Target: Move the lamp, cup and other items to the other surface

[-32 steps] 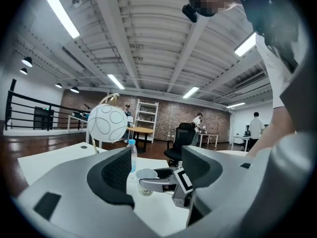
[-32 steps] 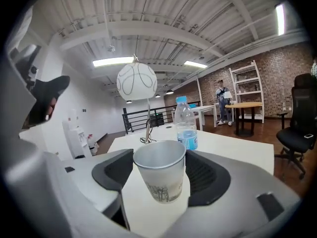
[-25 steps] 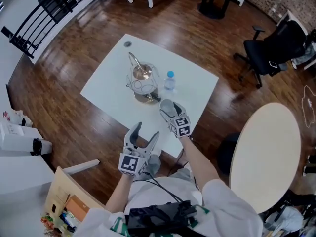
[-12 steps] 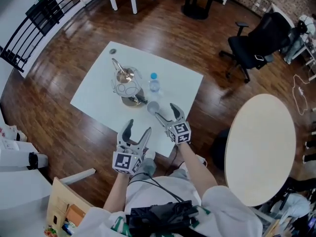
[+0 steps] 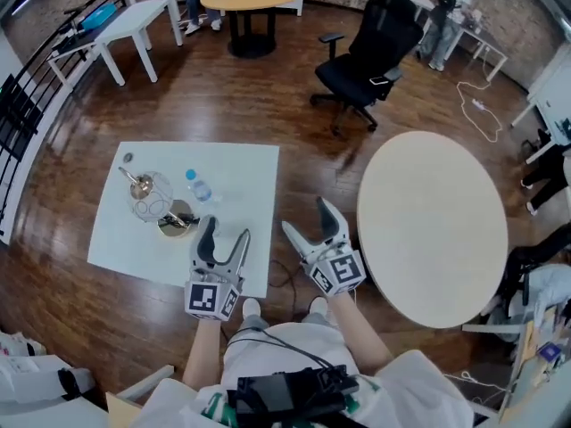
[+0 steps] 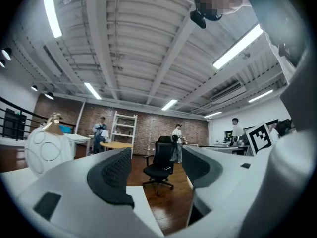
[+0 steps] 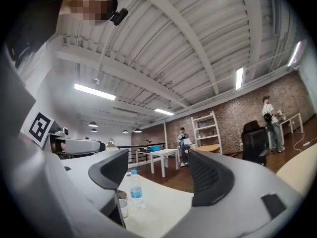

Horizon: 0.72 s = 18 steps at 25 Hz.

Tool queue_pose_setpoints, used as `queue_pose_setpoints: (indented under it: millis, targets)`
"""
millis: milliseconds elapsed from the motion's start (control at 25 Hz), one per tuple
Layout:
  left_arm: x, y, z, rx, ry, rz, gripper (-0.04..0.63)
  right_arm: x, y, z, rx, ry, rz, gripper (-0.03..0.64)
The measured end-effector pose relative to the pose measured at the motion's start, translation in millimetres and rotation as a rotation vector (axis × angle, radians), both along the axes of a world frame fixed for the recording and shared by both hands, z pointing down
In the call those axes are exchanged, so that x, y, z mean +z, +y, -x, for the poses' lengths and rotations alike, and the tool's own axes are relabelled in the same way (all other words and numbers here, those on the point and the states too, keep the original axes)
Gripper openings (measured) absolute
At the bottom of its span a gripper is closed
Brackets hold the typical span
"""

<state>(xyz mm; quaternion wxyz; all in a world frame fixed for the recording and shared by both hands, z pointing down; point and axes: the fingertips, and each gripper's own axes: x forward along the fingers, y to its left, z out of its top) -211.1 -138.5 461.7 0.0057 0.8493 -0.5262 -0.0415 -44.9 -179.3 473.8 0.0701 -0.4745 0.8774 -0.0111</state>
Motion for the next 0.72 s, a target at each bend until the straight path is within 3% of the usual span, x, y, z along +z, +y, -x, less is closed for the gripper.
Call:
queue_pose_setpoints:
  millis: [160, 320, 720]
  targets:
    - [-15.8, -1.0, -64.2, 0.117, -0.023, -0.032, 0.31, -14.4, 34.1, -83.3, 0.183, -0.011, 0.032, 0.408]
    - [-7.7, 0.2, -109.2, 0.196, -0.02, -0.024, 0.31, 5.7, 62.2, -150.6, 0.363, 0.029, 0.045, 0.408]
    - [0.2, 6.4, -190.5, 0.337, -0.032, -0.018, 0.31, 7.6, 92.8, -220.2, 0.509, 0.033, 0.038, 0.407]
